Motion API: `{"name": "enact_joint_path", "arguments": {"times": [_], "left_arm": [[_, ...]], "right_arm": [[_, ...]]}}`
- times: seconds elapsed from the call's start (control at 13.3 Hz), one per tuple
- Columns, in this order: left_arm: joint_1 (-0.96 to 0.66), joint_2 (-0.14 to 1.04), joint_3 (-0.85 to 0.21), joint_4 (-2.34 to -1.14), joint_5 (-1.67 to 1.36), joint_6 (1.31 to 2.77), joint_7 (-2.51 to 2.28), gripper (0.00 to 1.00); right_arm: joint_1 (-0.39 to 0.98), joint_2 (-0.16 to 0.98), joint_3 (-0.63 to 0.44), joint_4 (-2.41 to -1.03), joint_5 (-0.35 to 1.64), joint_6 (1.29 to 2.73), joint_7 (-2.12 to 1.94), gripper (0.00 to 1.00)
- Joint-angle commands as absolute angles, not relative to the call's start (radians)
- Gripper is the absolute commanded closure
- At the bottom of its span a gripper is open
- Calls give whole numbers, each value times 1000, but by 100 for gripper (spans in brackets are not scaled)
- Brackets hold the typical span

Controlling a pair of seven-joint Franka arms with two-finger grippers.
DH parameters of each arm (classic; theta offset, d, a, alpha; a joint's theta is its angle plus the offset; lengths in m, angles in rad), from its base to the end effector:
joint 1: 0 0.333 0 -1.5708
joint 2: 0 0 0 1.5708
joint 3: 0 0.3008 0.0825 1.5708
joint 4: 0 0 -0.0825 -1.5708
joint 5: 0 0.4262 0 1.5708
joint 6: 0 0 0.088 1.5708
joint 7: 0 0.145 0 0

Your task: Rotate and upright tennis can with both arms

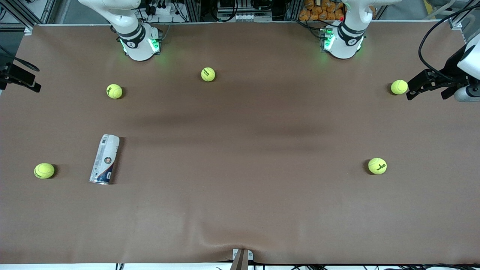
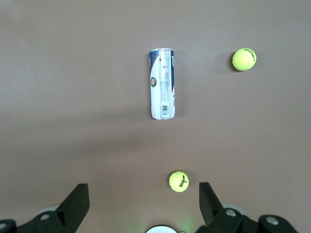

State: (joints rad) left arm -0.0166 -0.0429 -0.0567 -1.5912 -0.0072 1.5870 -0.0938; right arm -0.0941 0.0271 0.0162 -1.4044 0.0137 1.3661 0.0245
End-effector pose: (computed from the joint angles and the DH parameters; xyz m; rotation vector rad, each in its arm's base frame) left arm 0.5856 -0.0446 0.5876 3.1329 0.0321 0.0597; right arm 0.5780 -0.0430 0.6219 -3.1203 0.1562 0.1016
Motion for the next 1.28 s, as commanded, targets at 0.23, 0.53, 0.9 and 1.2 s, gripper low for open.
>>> {"name": "enact_joint_path", "arguments": {"times": [0.23,0.53,0.9,1.2], "left_arm": [[-29,-35,-51,-1563,15,1559,-104,0],[-28,-34,-54,-1565,15,1549,-103,0],[-21,-32,-55,-1566,15,1502,-101,0],[-20,-31,-52,-1563,14,1509,-106,0]], "right_arm": [[-106,18,29,-1399,3,1365,8,0],[-107,18,25,-1410,2,1365,8,0],[-106,78,25,-1529,-3,1448,8,0],[-98,280,25,-1566,-17,1596,6,0]]}}
